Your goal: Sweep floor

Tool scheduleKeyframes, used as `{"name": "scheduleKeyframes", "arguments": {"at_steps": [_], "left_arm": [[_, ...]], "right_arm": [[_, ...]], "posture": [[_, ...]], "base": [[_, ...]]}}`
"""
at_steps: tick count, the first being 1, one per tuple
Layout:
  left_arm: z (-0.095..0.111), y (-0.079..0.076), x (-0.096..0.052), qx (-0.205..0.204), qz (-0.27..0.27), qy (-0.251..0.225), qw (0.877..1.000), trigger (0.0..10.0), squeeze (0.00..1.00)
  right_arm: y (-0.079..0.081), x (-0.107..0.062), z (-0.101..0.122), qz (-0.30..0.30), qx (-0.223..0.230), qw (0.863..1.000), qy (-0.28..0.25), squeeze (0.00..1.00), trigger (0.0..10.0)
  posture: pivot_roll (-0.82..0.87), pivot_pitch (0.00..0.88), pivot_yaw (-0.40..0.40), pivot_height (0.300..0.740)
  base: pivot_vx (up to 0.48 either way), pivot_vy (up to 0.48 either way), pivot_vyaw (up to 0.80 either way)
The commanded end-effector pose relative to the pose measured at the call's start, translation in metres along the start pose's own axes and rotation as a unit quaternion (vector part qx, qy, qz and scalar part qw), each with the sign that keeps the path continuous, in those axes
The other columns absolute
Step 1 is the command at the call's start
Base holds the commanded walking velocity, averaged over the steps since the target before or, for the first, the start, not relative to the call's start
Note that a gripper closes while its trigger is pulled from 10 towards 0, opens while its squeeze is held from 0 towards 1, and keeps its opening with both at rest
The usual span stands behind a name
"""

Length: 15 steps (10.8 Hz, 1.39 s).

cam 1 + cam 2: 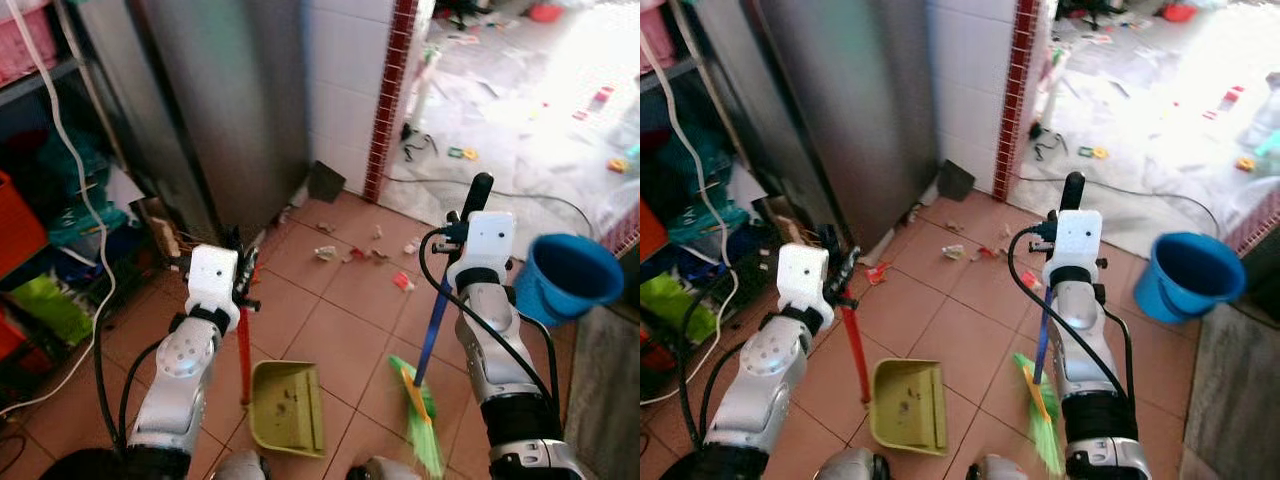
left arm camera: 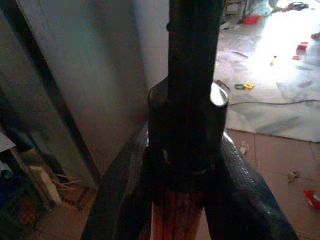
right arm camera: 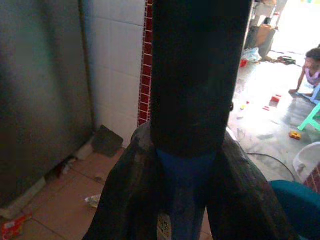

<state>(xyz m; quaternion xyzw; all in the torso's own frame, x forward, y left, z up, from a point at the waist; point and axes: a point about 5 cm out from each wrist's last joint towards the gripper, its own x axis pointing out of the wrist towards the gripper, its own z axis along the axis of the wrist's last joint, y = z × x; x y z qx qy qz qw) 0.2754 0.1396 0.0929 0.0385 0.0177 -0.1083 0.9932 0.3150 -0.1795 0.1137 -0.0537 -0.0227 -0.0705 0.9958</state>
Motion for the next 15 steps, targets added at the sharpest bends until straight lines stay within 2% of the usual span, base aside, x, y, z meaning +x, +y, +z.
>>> {"name": "scheduleKeyframes", "arguments": {"at_steps": [1,2,7,11,13,15], "left_arm": [[0.013,0.002,0.005,-0.004,0.007,-0.032,0.999,10.0,0.0],[0.014,0.001,0.005,-0.002,0.007,-0.033,0.999,10.0,0.0],[0.018,-0.001,0.009,-0.003,0.007,-0.043,0.999,10.0,0.0],[0.021,-0.002,0.009,0.002,0.009,-0.051,0.999,10.0,0.0],[0.024,-0.002,0.008,-0.014,0.0,-0.061,0.998,10.0,0.0],[0.025,-0.003,0.007,-0.014,-0.002,-0.066,0.998,10.0,0.0]], "right_arm": [[0.005,0.005,0.009,0.014,0.003,1.0,-0.013,0.0,10.0],[0.007,0.005,0.011,0.028,-0.009,0.999,-0.022,0.0,10.0],[0.011,0.004,0.012,0.045,0.005,0.999,-0.025,0.0,10.0],[0.012,0.003,0.011,0.052,0.008,0.998,-0.025,0.0,10.0],[0.013,0.003,0.014,0.057,-0.003,0.998,-0.038,0.0,10.0],[0.014,0.004,0.018,0.067,-0.006,0.997,-0.048,0.0,10.0]], "posture": [[-0.03,0.0,0.008,0.74],[-0.03,0.0,0.008,0.74],[-0.04,0.0,0.005,0.74],[-0.03,0.0,0.007,0.74],[-0.02,0.0,0.005,0.74],[-0.02,0.0,0.004,0.74]], "base": [[0.0,0.315,0.0],[0.0,0.315,0.0],[0.0,0.276,0.69],[0.0,0.068,0.0],[0.0,0.0,0.0],[0.279,0.0,0.0]]}}
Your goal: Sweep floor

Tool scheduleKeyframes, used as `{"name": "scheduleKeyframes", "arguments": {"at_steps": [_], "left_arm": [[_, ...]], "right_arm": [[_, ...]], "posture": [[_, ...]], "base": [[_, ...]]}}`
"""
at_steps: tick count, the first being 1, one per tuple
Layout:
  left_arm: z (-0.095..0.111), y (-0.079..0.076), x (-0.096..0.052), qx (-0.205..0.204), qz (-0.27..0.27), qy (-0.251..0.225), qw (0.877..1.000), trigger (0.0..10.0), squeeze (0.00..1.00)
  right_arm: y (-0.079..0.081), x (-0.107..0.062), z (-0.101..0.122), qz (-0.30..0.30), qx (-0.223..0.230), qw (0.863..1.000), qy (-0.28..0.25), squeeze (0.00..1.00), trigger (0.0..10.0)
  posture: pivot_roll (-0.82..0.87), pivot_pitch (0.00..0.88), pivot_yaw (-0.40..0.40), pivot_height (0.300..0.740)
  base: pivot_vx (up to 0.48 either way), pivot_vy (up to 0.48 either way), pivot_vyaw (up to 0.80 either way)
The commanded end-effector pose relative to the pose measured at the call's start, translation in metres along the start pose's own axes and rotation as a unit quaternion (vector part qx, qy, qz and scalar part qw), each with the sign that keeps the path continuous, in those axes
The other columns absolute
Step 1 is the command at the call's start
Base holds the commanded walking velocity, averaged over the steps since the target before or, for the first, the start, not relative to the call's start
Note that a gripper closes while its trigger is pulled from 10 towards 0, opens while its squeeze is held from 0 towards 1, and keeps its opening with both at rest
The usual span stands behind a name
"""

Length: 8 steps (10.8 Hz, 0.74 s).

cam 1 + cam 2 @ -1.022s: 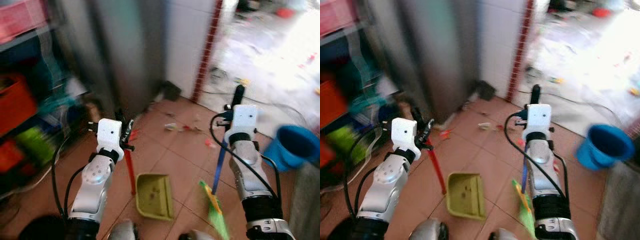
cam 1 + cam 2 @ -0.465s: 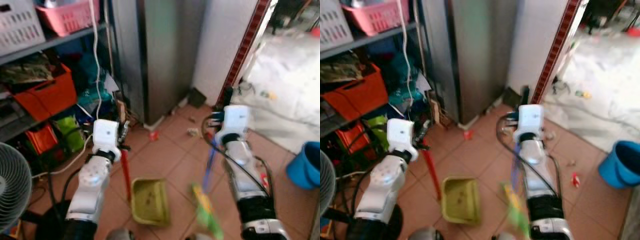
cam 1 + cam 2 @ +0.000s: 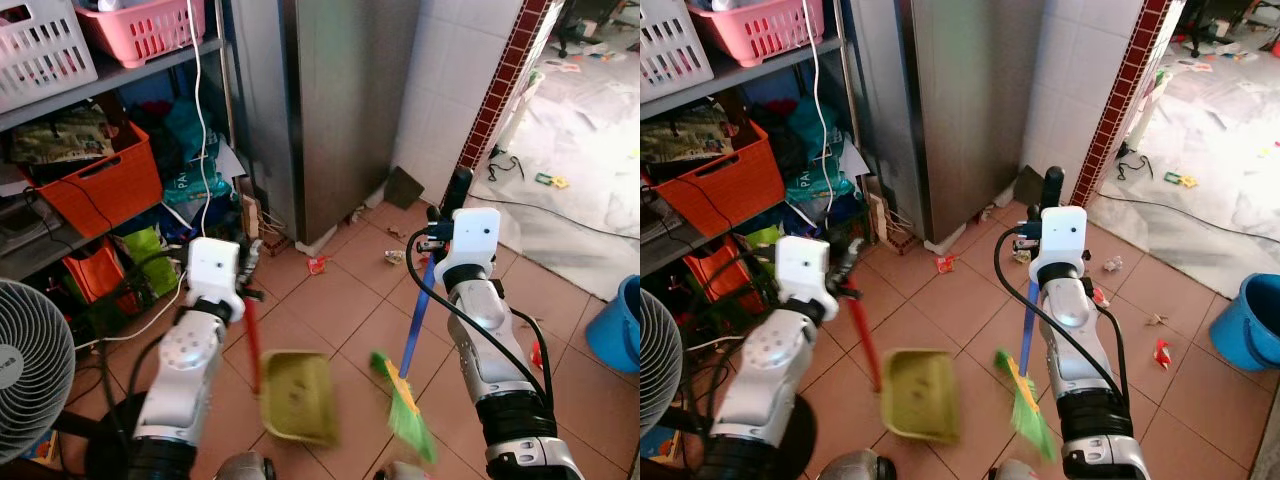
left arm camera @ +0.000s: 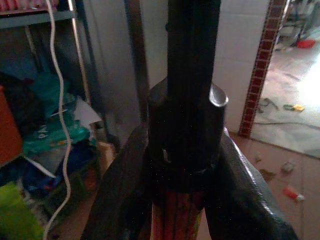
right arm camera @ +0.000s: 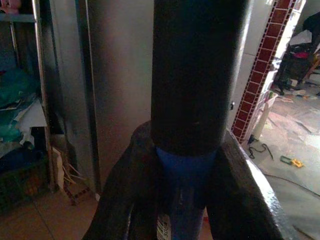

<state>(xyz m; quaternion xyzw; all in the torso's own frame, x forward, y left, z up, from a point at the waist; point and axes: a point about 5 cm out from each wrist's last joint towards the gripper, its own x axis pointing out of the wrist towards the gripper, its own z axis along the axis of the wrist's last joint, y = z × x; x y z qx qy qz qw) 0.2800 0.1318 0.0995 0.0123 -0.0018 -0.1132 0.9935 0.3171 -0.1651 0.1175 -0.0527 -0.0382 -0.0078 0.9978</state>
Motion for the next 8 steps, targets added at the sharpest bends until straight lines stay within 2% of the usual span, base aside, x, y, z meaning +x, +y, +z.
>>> {"name": "scheduleKeyframes", "arguments": {"at_steps": [1,6,8], "left_arm": [[0.018,0.002,0.002,0.007,0.001,-0.043,0.999,10.0,0.0],[0.018,0.0,0.001,0.0,-0.007,-0.043,0.999,10.0,0.0],[0.018,0.0,0.0,-0.001,-0.007,-0.045,0.999,10.0,0.0]], "right_arm": [[0.0,0.005,0.015,0.007,-0.014,0.999,-0.032,0.0,10.0],[0.01,0.001,0.016,0.034,-0.02,0.998,-0.041,0.0,10.0],[0.009,0.003,0.018,0.036,-0.023,0.998,-0.045,0.0,10.0]], "posture": [[-0.02,0.0,0.004,0.74],[-0.02,0.002,0.001,0.74],[-0.02,0.002,0.001,0.74]], "base": [[0.356,0.0,0.51],[0.387,0.0,0.57],[0.45,0.0,0.0]]}}
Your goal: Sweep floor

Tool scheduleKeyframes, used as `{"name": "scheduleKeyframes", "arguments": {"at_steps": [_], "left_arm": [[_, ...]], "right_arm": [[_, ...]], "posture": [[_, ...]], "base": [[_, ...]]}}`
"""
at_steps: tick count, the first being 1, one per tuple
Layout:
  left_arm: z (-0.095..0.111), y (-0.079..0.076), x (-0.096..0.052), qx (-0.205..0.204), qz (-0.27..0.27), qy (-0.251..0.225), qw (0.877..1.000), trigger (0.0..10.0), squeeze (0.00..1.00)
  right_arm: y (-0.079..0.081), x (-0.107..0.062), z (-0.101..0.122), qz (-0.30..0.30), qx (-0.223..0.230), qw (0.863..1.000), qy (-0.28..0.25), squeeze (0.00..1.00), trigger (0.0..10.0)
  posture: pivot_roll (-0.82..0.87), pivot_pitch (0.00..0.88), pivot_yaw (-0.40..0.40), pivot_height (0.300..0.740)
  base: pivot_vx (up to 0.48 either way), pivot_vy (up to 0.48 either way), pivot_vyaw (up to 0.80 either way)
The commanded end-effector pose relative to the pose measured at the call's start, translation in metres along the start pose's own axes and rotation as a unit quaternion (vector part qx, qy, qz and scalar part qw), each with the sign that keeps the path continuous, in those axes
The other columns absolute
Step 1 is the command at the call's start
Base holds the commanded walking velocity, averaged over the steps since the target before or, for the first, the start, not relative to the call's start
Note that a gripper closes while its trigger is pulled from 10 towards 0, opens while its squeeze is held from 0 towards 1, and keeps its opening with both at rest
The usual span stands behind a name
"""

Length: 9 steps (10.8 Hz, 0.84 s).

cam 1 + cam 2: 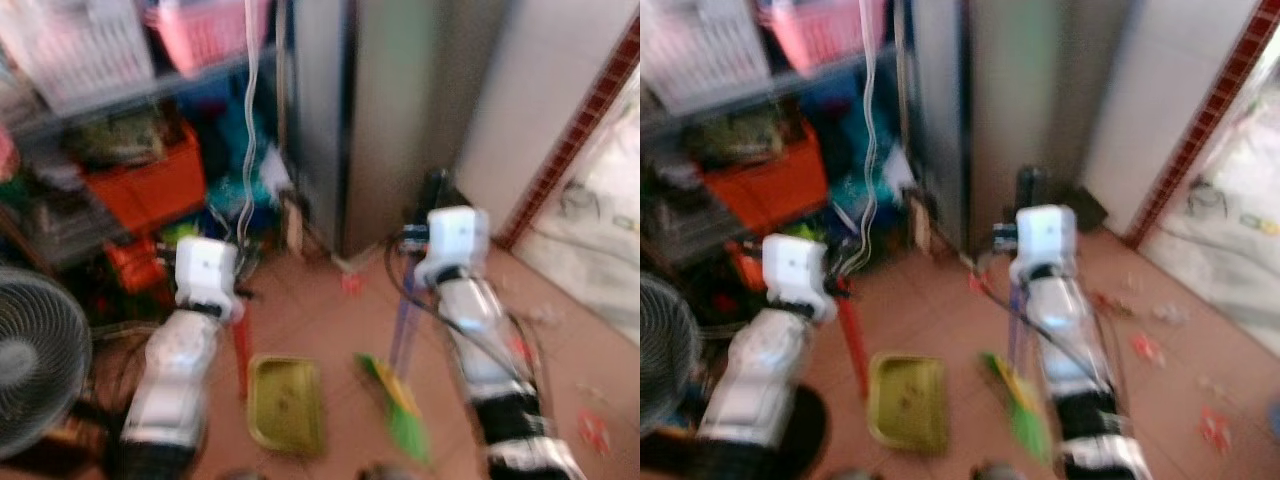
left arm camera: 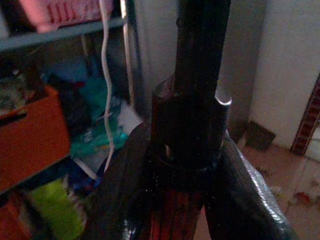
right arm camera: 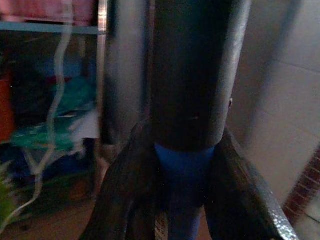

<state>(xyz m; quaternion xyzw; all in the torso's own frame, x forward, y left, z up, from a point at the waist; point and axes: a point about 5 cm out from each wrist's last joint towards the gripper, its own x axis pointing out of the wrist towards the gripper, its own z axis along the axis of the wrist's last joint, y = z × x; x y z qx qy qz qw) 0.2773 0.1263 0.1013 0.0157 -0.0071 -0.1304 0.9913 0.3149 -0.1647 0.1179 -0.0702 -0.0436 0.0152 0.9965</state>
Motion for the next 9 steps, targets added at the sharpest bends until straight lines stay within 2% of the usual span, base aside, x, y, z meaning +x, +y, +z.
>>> {"name": "scheduleKeyframes", "arguments": {"at_steps": [1,4,9], "left_arm": [[0.0168,0.007,0.0015,-0.003,0.008,-0.04,0.999,10.0,0.0],[0.0199,0.007,0.006,0.011,0.005,-0.044,0.999,10.0,0.0],[0.0194,0.0061,0.0047,0.012,0.009,-0.04,0.999,10.0,0.0]], "right_arm": [[0.0076,0.0072,0.0202,0.01,-0.006,0.999,-0.043,0.0,10.0],[0.0099,0.0057,0.0215,0.013,-0.007,0.999,-0.051,0.0,10.0],[0.0107,0.0055,0.0298,0.007,-0.012,0.997,-0.075,0.0,10.0]], "posture": [[-0.01,0.0,0.004,0.74],[-0.01,0.0,0.018,0.74],[0.0,0.007,0.025,0.74]], "base": [[0.446,0.0,0.0],[0.442,0.0,0.0],[0.436,0.0,0.0]]}}
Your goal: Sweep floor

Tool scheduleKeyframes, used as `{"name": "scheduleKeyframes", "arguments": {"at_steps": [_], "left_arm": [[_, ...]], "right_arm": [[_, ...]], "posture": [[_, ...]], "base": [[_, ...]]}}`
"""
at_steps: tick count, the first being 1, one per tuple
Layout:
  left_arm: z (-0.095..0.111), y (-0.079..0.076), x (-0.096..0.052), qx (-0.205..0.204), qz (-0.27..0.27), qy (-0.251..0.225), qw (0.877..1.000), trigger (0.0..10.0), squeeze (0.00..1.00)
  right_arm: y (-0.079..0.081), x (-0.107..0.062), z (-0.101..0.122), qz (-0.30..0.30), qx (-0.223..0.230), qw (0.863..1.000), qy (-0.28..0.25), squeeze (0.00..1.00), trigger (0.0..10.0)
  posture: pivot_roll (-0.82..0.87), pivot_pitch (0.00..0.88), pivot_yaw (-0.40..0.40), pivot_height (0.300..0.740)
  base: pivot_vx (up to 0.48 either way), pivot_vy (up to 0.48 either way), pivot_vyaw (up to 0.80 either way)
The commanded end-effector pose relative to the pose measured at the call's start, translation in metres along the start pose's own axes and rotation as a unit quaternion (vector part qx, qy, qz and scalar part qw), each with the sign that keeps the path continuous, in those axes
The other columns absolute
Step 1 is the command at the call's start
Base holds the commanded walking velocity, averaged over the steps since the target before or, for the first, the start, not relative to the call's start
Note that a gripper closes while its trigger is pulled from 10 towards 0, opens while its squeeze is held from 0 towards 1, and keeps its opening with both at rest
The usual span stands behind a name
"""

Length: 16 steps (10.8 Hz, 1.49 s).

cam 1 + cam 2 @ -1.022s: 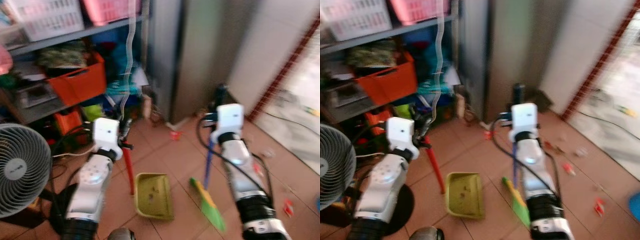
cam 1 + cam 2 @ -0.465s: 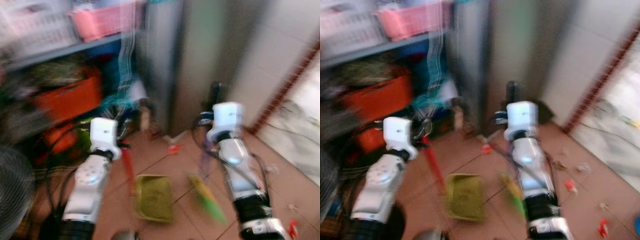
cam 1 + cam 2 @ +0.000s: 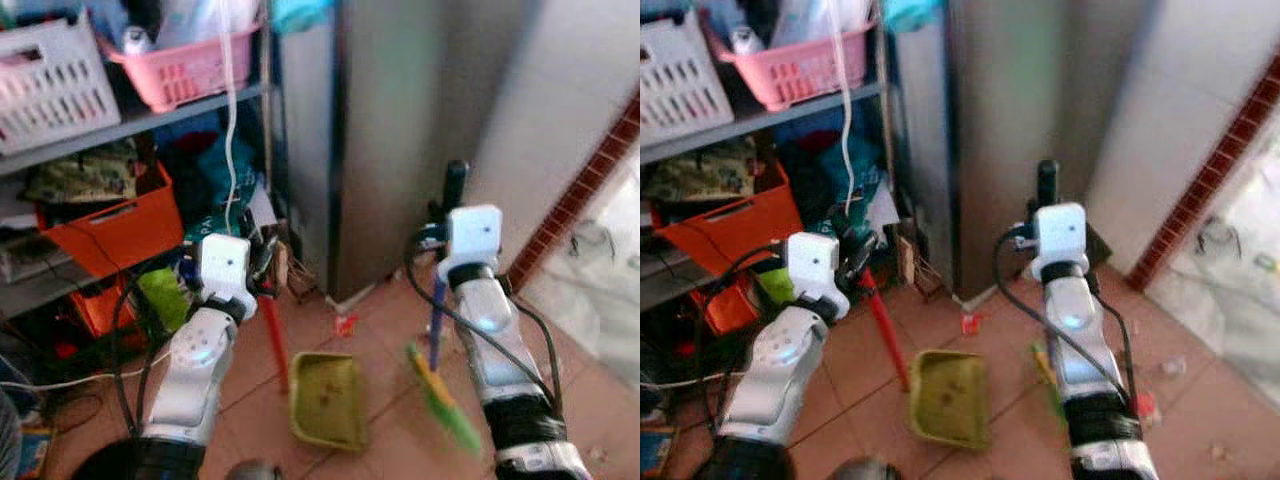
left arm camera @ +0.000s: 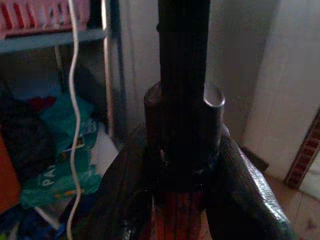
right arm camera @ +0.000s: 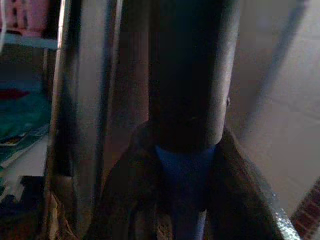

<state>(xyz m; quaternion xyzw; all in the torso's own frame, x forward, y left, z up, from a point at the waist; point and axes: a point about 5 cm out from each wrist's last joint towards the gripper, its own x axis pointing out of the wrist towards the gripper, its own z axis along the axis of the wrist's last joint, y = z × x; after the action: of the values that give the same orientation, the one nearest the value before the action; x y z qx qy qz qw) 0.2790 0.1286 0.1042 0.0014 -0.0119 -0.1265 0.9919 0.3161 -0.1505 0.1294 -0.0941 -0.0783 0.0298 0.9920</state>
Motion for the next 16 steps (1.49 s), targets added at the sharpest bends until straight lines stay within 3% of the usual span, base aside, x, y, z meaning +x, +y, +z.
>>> {"name": "scheduleKeyframes", "arguments": {"at_steps": [1,6,8,9,11,16], "left_arm": [[0.017,0.003,0.004,0.026,0.005,-0.034,0.999,10.0,0.0],[0.018,0.007,0.001,0.039,0.04,-0.031,0.998,10.0,0.0],[0.018,0.013,0.002,0.067,0.084,-0.026,0.994,10.0,0.0],[0.024,0.022,0.003,0.102,0.139,-0.044,0.984,10.0,0.0],[0.025,0.02,0.002,0.07,0.116,-0.041,0.99,10.0,0.0],[0.026,0.016,-0.002,0.07,0.096,-0.049,0.992,10.0,0.0]], "right_arm": [[-0.002,0.004,0.017,-0.006,0.01,0.999,-0.041,0.0,10.0],[0.002,0.006,0.019,0.005,0.012,0.999,-0.042,0.0,10.0],[0.002,0.006,0.019,0.008,0.023,0.999,-0.04,0.0,10.0],[0.005,0.007,0.017,0.008,0.056,0.998,-0.026,0.0,10.0],[0.012,0.008,0.022,0.023,0.039,0.998,-0.04,0.0,10.0],[0.0,0.007,0.028,-0.011,0.0,0.998,-0.063,0.0,10.0]], "posture": [[0.0,0.007,0.023,0.74],[0.01,0.017,0.014,0.74],[0.01,0.029,0.012,0.74],[0.02,0.04,0.009,0.74],[0.03,0.054,0.013,0.74],[0.03,0.055,0.016,0.74]], "base": [[0.435,0.0,0.0],[0.086,0.0,0.0],[0.0,0.0,0.0],[0.0,0.0,0.0],[0.0,0.0,0.0],[0.305,0.0,0.0]]}}
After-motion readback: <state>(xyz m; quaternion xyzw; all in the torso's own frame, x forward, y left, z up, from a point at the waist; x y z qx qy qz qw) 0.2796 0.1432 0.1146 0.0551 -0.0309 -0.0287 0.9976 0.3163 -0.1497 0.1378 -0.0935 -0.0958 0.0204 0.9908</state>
